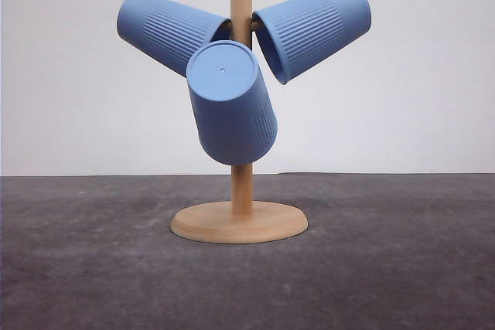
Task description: Place three cups
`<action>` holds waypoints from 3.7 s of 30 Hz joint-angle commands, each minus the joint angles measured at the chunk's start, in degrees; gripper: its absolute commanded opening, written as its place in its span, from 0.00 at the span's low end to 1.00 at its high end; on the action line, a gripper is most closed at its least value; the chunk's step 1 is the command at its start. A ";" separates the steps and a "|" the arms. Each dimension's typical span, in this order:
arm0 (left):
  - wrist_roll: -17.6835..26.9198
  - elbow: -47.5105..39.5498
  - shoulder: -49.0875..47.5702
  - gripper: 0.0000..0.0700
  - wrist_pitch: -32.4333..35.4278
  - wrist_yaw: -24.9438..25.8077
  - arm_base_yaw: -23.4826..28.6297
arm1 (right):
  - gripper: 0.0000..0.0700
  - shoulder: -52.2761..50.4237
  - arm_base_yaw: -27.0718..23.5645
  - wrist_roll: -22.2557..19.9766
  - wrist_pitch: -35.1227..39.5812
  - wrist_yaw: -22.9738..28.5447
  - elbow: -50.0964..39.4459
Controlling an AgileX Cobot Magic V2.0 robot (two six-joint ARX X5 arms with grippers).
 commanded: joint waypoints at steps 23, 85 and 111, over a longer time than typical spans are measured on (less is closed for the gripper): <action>0.20 -0.83 -0.04 0.00 -0.24 -0.17 0.00 | 0.03 -0.09 -0.09 0.66 0.59 0.00 -0.22; 0.19 -0.83 -0.04 0.00 -0.24 -0.17 0.00 | 0.03 -0.09 -0.09 0.66 0.59 0.00 -0.22; 0.20 -0.83 -0.04 0.00 -0.24 -0.17 0.00 | 0.03 -0.09 -0.09 0.66 0.59 0.00 -0.22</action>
